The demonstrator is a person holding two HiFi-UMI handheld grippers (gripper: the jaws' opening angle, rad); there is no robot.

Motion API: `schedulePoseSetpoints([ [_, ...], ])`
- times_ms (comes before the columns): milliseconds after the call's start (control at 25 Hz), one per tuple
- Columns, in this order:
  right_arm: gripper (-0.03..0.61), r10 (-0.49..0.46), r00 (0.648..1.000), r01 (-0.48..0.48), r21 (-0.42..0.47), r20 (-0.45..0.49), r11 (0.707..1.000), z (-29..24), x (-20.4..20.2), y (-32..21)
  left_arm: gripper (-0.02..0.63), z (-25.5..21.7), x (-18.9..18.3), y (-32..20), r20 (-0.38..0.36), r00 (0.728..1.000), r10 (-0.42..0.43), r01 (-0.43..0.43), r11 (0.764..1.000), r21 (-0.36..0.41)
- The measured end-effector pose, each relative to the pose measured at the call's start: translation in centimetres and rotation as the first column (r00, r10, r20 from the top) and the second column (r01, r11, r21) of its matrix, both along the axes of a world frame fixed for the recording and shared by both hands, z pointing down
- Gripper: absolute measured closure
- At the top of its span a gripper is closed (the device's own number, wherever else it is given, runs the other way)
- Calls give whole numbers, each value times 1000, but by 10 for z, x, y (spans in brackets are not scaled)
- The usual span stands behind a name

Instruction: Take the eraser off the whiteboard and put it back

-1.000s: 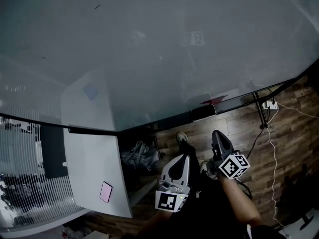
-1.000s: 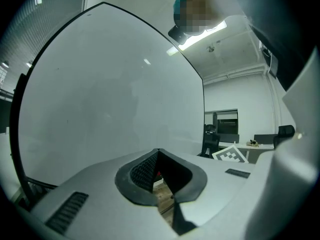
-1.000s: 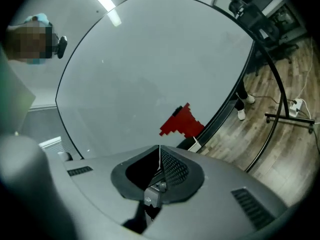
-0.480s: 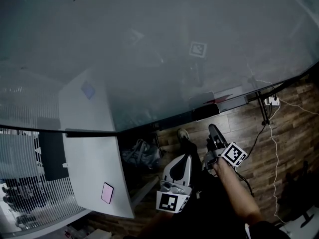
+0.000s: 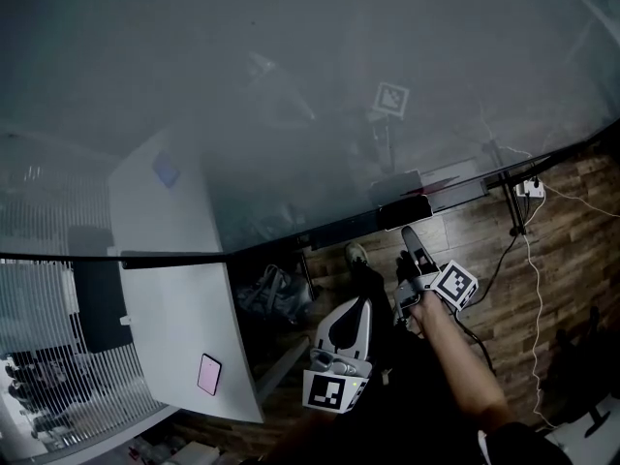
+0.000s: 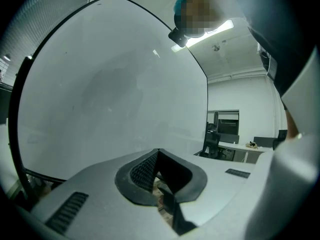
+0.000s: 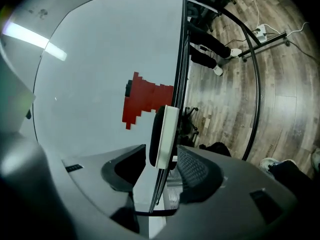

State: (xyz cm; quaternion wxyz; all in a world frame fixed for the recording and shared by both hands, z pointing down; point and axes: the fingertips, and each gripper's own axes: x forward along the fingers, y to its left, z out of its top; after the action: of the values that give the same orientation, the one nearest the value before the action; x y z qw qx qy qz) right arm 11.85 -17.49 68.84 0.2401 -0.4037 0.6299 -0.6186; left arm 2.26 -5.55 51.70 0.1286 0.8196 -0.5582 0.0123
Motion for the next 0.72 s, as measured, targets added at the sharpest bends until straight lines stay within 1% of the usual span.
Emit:
schedulePoseSetpoints([
  [120,393,16,1000,-16,-15,22,1000,3,-3,-6,606,4,-3,1,-4,1000,-8,7,1000,-22],
  [240,390,31,999,-30,-27,36,999,6,-4,-9,606,7,-8,2,10,1000,-15,15,1000,-1],
  [440,388,49,996,-45,-55,69,997,6,-6,-18,606,7,-10,1,-1,1000,-26,26,999,-19],
  [560,389,58,996,-53,-67,72,996,7,-7,-20,606,7,-11,0,-9,999,-31,31,999,-40],
  [720,400,65,995,-59,-75,73,995,8,-7,-18,606,7,-15,-1,-2,999,-38,38,999,-20],
])
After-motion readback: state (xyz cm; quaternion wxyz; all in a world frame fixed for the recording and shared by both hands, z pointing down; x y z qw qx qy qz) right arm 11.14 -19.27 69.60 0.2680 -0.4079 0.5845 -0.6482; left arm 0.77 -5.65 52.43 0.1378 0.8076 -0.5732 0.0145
